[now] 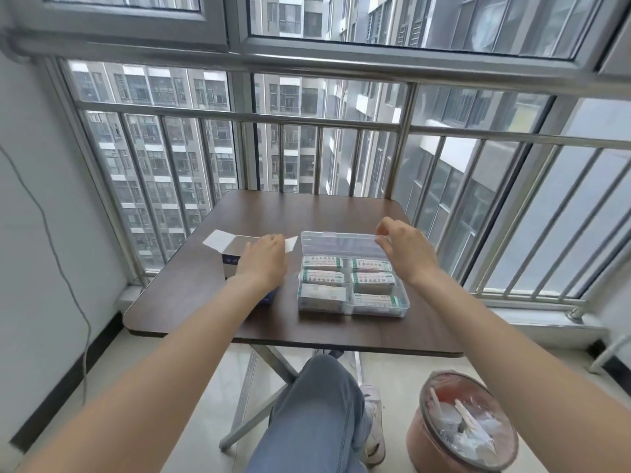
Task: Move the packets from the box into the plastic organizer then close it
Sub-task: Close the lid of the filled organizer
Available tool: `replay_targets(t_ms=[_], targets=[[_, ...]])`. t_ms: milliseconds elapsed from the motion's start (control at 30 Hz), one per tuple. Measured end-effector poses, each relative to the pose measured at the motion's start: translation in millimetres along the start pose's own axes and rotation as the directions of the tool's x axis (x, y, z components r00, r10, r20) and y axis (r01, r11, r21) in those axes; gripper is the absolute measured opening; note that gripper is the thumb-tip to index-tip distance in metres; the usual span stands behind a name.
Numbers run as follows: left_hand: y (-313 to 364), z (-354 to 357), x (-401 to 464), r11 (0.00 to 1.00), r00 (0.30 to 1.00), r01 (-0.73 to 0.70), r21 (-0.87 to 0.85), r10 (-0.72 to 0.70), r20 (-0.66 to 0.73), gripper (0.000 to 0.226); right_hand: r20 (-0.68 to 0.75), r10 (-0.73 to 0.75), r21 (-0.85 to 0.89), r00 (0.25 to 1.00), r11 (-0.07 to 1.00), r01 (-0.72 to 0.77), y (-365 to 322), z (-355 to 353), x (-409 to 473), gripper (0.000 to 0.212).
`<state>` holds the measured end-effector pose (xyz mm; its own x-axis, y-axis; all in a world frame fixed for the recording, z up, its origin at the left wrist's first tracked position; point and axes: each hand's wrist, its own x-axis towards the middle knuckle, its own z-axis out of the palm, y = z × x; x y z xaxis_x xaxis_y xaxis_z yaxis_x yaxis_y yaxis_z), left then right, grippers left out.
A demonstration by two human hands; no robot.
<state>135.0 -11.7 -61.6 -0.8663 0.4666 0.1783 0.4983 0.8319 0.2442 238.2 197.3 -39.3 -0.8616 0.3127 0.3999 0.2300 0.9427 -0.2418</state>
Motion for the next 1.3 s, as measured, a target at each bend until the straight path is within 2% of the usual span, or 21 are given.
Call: replay_targets(t_ms=[167,300,433,600,733,833,933,1033,1300], targets=[[-3,2,-5,0.984,0.998,0.055,-0.169,-0.06,-0.028,0.031,0.041,0.005,-0.017,0.999,1.0,-0.004,0,4,-12,0.019],[5,1,-13,0.99,0.998,0.026,-0.138,-0.033,-0.047,0.045,0.088,-0.012,-0.022,0.996,1.0,0.014,2,11,-28,0.025],[14,7,-26,0.989,0.979,-0.144,-0.043,0.136,-0.151,0.058,0.127,-0.003,-0.039,0.992,0.999,0.008,6,21,-46,0.03],[20,21,-38,0.922,0.913,-0.363,0.137,0.382,-0.147,0.058,0.155,-0.002,-0.035,0.988,0.999,0.008,9,34,-60,0.034],[24,33,-43,0.864,0.861,-0.502,0.045,0.504,-0.067,0.058,0.183,-0.006,-0.05,0.983,0.999,0.015,10,42,-70,0.04],[24,40,-45,0.875,0.878,-0.473,-0.105,0.478,0.026,0.059,0.202,-0.018,-0.073,0.979,0.997,0.034,12,48,-74,0.042],[22,43,-46,0.891,0.894,-0.426,-0.154,0.441,0.082,0.058,0.202,-0.03,-0.077,0.979,0.996,0.047,15,50,-75,0.043],[20,44,-47,0.909,0.906,-0.386,-0.154,0.406,0.121,0.057,0.189,-0.033,-0.077,0.981,0.996,0.049,14,51,-75,0.042],[16,53,-41,0.927,0.926,-0.371,-0.059,0.374,0.048,0.049,0.187,-0.034,-0.087,0.982,0.995,0.051,12,50,-76,0.042]])
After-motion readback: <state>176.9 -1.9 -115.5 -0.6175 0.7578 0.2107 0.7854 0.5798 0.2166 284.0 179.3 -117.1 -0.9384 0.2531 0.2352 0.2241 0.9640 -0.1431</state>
